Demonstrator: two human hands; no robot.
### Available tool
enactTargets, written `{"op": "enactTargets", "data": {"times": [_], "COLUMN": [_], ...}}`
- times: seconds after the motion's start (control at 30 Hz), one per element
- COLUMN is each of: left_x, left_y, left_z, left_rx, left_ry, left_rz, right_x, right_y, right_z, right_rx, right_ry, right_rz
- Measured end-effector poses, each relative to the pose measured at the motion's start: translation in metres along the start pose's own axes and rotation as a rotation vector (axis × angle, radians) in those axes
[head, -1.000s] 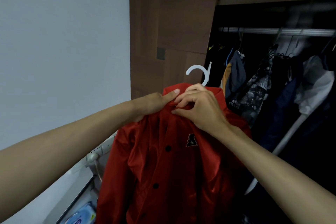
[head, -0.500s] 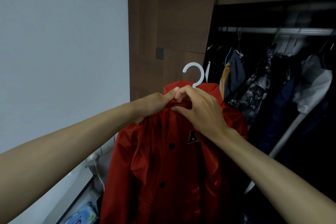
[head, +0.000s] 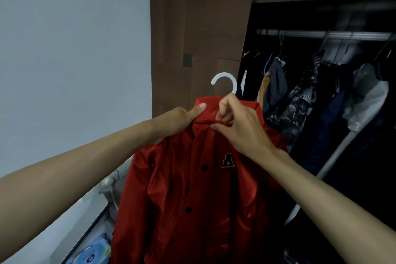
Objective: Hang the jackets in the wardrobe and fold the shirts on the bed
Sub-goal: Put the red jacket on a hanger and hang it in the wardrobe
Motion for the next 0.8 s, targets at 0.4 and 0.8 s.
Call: {"op": "enactTargets", "data": {"times": [0.4,0.8], "left_x": [-0.005,-0.006], "left_y": [0.0,-0.004], "left_z": [-0.005,-0.014], "left_rx": [0.082,0.077], "left_ry": [0.008,0.039], "left_rz": [0.018,-0.046], "right_x": [-0.013,-0.008], "right_y": [-0.019,-0.007], "right_z": [0.01,0.011], "right_rx": [0.233,-0.077], "right_ry": [0.115,0.26], "right_rz": [0.211,-0.397]}}
Point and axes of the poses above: each hand's wrist, its own z-axis towards the middle knuckle, its own x-axis out of the palm, y = z × x, the point moved 4 cm from there along z, towards the middle knuckle, and after that the axes turned 1 degree about -x, right-handed, at the moved point
